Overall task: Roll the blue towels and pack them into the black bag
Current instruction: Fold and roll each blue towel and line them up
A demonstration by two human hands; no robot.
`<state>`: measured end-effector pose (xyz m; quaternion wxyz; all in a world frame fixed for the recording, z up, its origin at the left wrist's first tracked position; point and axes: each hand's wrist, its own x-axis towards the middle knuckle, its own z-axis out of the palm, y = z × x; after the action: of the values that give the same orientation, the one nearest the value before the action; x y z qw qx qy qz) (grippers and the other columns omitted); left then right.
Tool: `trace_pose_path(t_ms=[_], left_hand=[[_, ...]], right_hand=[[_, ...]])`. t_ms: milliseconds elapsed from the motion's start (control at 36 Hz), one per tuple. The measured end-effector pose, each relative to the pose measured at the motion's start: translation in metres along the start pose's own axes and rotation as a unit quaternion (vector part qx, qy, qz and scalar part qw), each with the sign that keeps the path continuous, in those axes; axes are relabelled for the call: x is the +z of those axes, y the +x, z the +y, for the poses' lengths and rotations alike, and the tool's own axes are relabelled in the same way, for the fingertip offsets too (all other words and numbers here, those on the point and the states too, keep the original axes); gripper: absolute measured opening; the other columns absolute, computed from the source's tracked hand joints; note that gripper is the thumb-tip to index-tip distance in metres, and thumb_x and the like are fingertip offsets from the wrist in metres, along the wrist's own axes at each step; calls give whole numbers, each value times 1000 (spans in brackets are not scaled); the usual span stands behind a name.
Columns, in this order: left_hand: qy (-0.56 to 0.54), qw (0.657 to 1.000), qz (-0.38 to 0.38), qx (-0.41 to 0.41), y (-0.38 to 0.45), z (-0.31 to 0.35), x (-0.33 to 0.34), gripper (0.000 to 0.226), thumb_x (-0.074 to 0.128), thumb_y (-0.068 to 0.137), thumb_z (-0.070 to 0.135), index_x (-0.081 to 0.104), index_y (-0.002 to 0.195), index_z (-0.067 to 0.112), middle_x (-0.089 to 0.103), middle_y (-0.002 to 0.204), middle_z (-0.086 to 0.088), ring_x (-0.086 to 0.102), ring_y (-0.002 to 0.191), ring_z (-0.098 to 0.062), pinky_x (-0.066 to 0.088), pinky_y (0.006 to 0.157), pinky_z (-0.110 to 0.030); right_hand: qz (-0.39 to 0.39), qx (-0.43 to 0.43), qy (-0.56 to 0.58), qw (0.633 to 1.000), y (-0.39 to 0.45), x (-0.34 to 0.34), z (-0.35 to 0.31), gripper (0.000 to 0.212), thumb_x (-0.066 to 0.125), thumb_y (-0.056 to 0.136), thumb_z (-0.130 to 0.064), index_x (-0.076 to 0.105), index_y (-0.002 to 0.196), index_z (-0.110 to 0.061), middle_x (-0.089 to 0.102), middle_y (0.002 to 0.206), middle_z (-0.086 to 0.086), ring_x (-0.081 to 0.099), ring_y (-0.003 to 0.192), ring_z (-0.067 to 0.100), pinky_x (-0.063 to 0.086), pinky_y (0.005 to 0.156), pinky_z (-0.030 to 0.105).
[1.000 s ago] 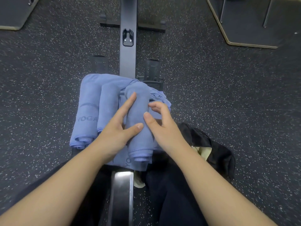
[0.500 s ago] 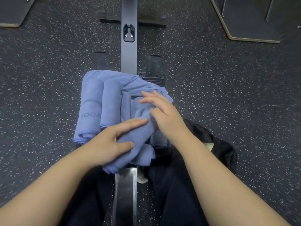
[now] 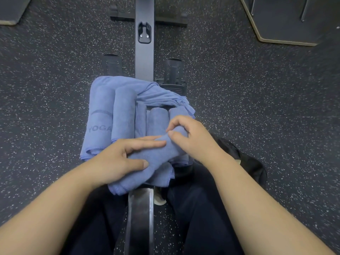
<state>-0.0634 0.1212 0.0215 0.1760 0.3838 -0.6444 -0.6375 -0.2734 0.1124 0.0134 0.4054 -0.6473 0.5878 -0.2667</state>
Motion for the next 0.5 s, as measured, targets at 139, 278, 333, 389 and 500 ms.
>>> trace_pose_path(t_ms=[139, 278, 333, 389, 500], left_hand=[[-48, 999, 15, 1, 1, 0, -4, 60, 61, 71, 5, 65, 113, 47, 56, 130, 28, 43, 129, 7, 32, 101, -7], [-77, 995, 59, 9, 5, -2, -4, 59, 60, 71, 7, 65, 111, 51, 56, 128, 29, 44, 128, 8, 32, 104, -10], [-71, 995, 67, 14, 8, -4, -1, 60, 60, 72, 8, 62, 114, 51, 55, 129, 31, 40, 130, 9, 29, 108, -11], [-59, 996, 69, 19, 12, -5, 2, 61, 59, 73, 8, 60, 116, 52, 52, 130, 33, 37, 132, 10, 25, 109, -11], [-65, 994, 82, 34, 16, -4, 4, 62, 59, 73, 8, 62, 110, 58, 52, 129, 35, 36, 132, 10, 26, 108, -10]], right_hand=[[15, 20, 49, 999, -2, -2, -2, 19, 58, 73, -37, 51, 88, -28, 54, 89, -19, 46, 82, -12, 31, 76, 1], [57, 49, 97, 992, 3, 3, -2, 42, 64, 63, -55, 49, 99, -37, 54, 108, -23, 46, 98, -16, 31, 82, 0], [76, 67, 111, 989, 5, 5, -1, 39, 65, 65, -49, 49, 98, -36, 53, 103, -25, 46, 90, -24, 32, 76, -2], [105, 80, 138, 982, 7, 8, -1, 36, 65, 64, -47, 49, 94, -35, 53, 99, -23, 46, 81, -25, 34, 73, 0], [150, 99, 211, 961, 11, 15, -3, 54, 72, 51, -58, 47, 92, -34, 56, 102, -12, 52, 87, -11, 43, 82, 18]])
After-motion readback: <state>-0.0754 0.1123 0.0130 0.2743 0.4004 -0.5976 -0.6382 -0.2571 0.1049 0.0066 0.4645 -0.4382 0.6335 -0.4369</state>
